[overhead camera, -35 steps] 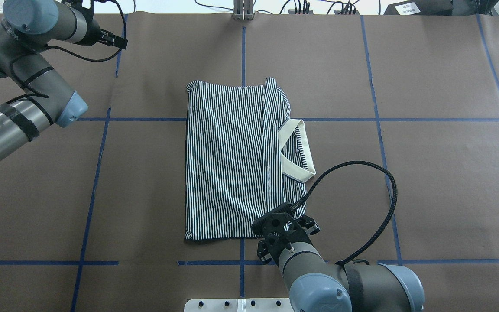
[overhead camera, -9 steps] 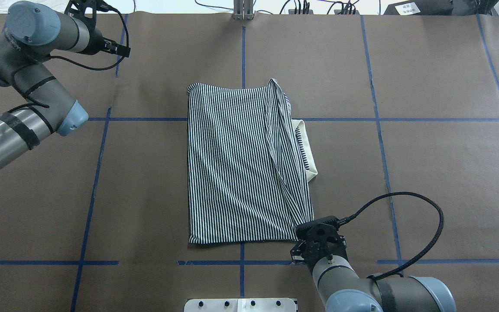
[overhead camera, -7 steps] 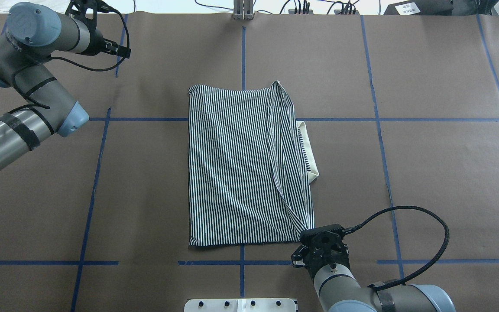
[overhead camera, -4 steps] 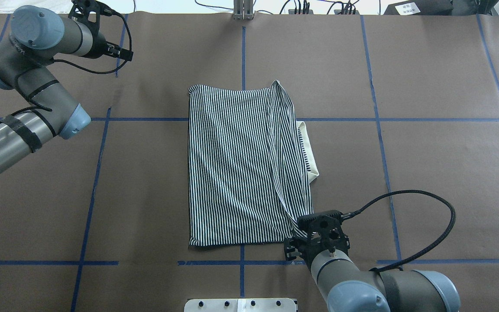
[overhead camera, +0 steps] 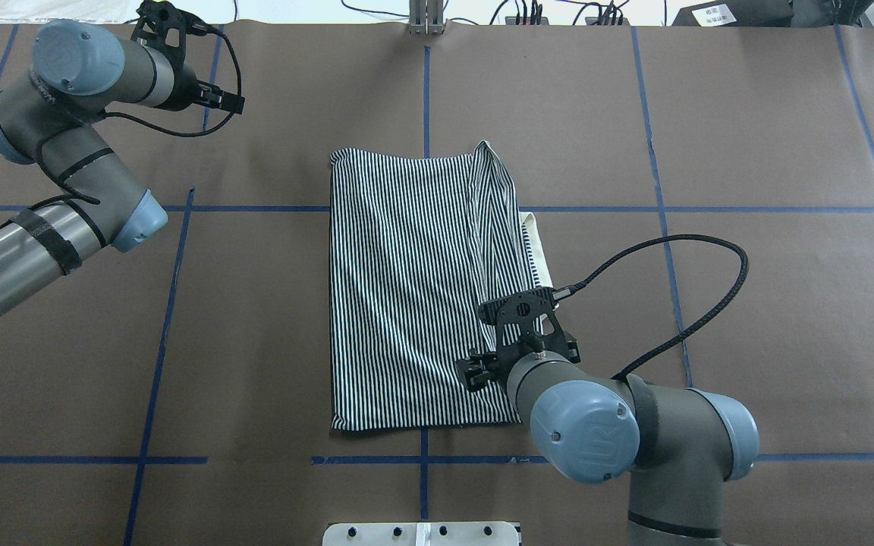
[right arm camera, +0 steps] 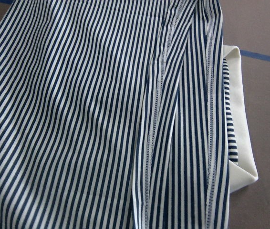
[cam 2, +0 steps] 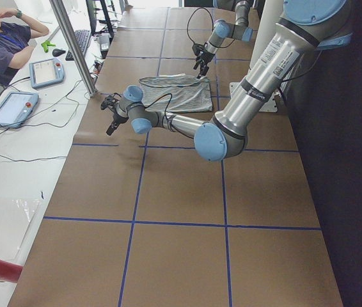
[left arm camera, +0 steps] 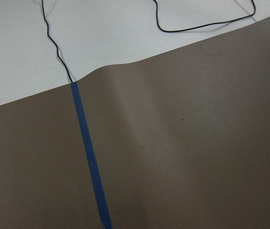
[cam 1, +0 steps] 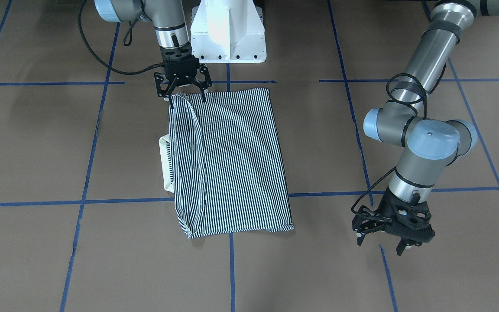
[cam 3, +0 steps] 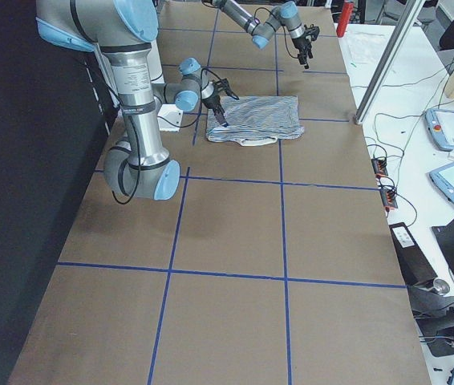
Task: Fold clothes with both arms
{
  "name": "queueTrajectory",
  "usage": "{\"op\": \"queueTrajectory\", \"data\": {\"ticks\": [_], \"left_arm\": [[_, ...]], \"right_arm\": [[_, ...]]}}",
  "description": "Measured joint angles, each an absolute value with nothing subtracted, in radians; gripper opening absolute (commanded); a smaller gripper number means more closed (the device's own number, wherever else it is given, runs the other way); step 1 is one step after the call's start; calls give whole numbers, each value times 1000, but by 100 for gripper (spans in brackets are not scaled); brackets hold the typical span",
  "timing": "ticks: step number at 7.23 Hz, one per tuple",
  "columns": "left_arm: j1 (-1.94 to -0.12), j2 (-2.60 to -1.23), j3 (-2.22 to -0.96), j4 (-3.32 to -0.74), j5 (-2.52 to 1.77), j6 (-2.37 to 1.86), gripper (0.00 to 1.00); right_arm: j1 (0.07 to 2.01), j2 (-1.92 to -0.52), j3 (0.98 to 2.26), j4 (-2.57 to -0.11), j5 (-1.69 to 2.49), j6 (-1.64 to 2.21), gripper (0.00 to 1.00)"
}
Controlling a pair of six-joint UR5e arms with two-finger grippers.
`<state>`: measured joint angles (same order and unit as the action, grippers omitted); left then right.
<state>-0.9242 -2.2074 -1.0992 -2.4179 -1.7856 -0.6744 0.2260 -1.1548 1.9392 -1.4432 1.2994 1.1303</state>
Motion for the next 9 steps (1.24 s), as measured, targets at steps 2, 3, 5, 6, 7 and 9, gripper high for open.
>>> {"op": "queueTrajectory", "data": {"ticks": [2, 3, 5, 6, 7, 9], "left_arm": [[-916, -2207, -1109, -2418, -1786, -692, 100], [-915, -2206, -1110, -2418, -1786, -694, 100], [-913, -2198, -1117, -2418, -1786, -695, 100], [-912, -2195, -1119, -2418, -1786, -695, 100], [-912, -2194, -1119, -2418, -1786, -695, 100], [-911, -2192, -1120, -2418, -1786, -695, 100]], "right_arm": [[253, -1099, 1915, -1518, 1377, 1058, 41], [253, -1084, 1904, -1551, 1392, 1030, 41], [238, -1077, 1894, -1600, 1400, 979, 41], [227, -1079, 1893, -1611, 1406, 970, 40], [219, -1082, 1892, -1615, 1417, 968, 33], [211, -1088, 1892, -1617, 1429, 967, 33]]}}
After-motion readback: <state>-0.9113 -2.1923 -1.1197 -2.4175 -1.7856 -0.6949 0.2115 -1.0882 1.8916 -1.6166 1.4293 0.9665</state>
